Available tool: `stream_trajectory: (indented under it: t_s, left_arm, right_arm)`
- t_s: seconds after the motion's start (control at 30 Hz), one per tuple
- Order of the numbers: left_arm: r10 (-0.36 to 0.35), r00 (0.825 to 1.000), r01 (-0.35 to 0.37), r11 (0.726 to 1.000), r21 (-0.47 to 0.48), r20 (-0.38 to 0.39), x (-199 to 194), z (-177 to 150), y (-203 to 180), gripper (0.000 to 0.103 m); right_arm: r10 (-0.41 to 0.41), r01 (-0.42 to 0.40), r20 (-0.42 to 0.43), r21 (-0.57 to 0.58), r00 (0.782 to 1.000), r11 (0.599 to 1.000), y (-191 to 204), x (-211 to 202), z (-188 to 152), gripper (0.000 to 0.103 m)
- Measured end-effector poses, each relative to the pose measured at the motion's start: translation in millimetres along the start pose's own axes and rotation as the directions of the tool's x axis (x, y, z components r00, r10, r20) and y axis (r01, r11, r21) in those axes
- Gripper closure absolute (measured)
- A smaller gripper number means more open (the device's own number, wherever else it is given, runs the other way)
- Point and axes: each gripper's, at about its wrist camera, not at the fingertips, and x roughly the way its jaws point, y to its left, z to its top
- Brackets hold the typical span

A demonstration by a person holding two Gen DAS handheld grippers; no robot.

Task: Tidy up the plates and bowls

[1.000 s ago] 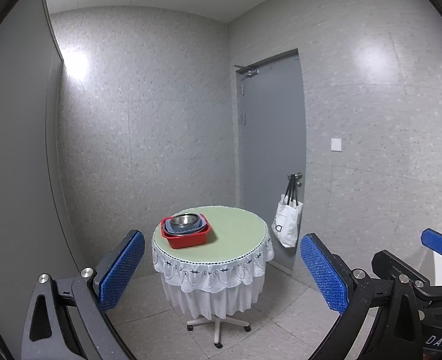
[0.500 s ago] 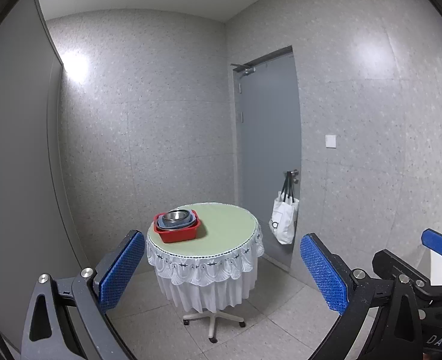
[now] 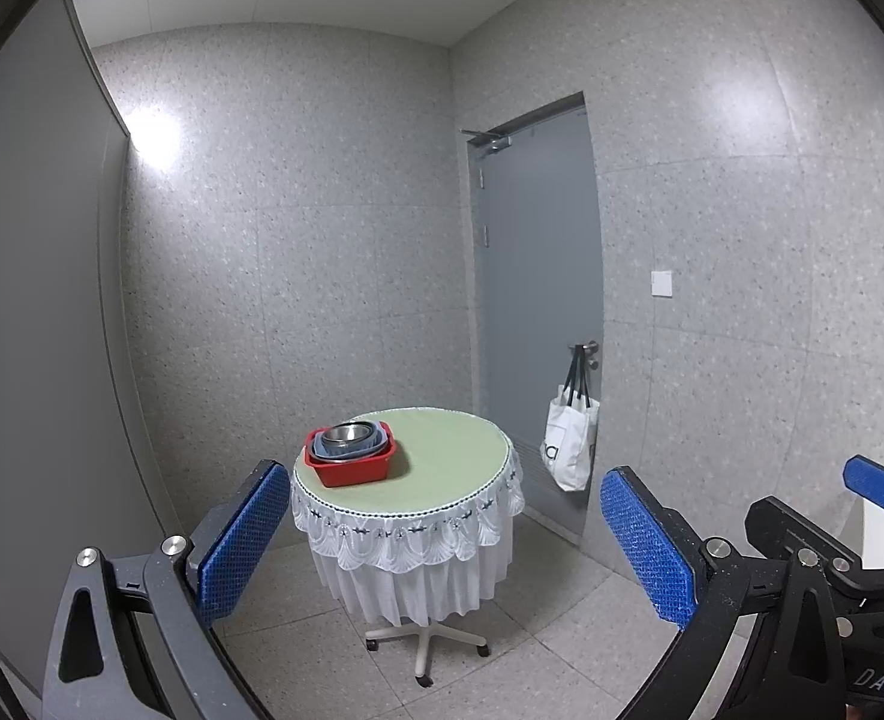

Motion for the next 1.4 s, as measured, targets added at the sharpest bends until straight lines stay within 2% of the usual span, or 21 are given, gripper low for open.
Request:
stream_trajectory:
  t_s: [1.4]
  left_arm:
    - [0.011, 1.000, -0.011, 1.000, -0.011, 0.002, 34, -8, -27, 0.000]
  right_arm:
    - [0.005, -0.005, -0.001, -0.003, 1.000, 1.000, -19, 15, 8, 0.000]
